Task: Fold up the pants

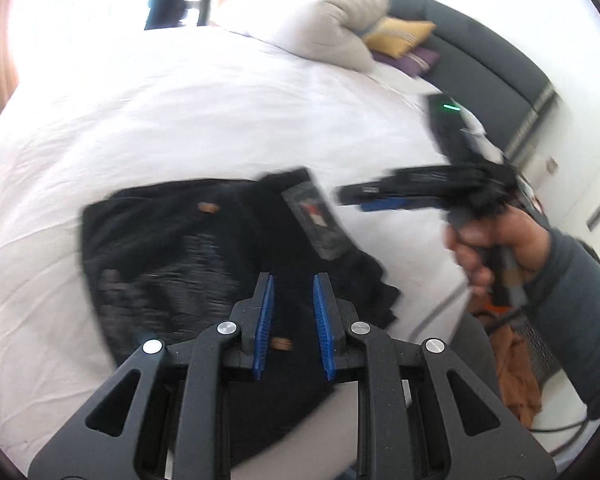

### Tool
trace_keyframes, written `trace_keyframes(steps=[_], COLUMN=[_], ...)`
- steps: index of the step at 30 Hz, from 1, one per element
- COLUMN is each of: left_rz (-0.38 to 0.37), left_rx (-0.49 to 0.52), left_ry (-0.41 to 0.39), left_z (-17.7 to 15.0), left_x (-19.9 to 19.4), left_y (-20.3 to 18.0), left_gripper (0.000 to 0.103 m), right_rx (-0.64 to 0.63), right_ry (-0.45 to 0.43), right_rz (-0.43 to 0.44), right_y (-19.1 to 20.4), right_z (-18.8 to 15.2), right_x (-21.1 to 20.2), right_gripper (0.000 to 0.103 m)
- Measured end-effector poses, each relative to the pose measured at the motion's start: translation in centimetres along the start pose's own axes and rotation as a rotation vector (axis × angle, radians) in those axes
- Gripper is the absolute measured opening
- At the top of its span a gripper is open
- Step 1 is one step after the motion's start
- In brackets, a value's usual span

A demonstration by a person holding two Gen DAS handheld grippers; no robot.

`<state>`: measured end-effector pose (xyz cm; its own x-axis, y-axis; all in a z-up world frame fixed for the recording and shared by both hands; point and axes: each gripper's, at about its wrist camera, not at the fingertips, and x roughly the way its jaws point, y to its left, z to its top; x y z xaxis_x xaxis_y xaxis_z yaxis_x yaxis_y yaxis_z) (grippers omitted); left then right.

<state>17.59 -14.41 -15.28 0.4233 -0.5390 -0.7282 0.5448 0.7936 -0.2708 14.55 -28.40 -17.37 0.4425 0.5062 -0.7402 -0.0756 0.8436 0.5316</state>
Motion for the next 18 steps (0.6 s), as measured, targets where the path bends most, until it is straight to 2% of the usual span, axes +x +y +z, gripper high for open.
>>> trace_keyframes(steps=[2, 6, 7, 9, 10, 11, 13, 15, 18], left_rz=[0.046, 0.061, 0.047, 0.032, 0.042, 0.023, 0.013, -0.007, -0.059], left_rx=[-0.071, -0.126, -0.136, -0.159, -0.174, -0.194, -0.206, -0.204, -0.210], left_ry=[-0.008, -0.028, -0.034, -0.021, 0.007, 0.028, 0.041, 0.030, -0.018], left_z=[-0.5, -0.8, -0.8, -0.9, -1.2, -1.6, -2.5, -2.6, -1.3], left_x=[0.1, 0.5, 0.5, 1.5, 2.2, 2.7, 3.4, 3.3, 3.1], left_y=[3.2, 7.0, 7.4, 8.1, 8.5, 8.9, 9.8, 10.3, 11.4], left_gripper=[0.019, 0.019, 0.019, 0.019, 0.019, 0.019, 0.019, 0.019, 0.019], right_rx=[-0.059, -0.144, -0.152, -0.124, -0.086, -0.051, 0.001, 0.026, -0.006], right_ry=[-0.028, 0.020, 0.049, 0.119, 0.158, 0.178, 0.147, 0.142, 0.147], right_rz=[0.046, 0.223, 0.241, 0.214, 0.195, 0.179, 0.198, 0.229, 0.211], right_y=[2.4, 6.6, 6.9, 6.0, 4.6, 3.3, 1.2, 0.3, 0.7], right_z=[0.3, 0.0, -0.4, -1.5, -2.3, -3.2, -4.4, -5.3, -5.6], right_x=[-0.9, 0.6, 1.5, 3.7, 4.8, 5.6, 5.2, 4.5, 3.8], right_gripper=[0.072, 0.068, 0.065, 0.065, 0.059, 0.039, 0.014, 0.011, 0.011])
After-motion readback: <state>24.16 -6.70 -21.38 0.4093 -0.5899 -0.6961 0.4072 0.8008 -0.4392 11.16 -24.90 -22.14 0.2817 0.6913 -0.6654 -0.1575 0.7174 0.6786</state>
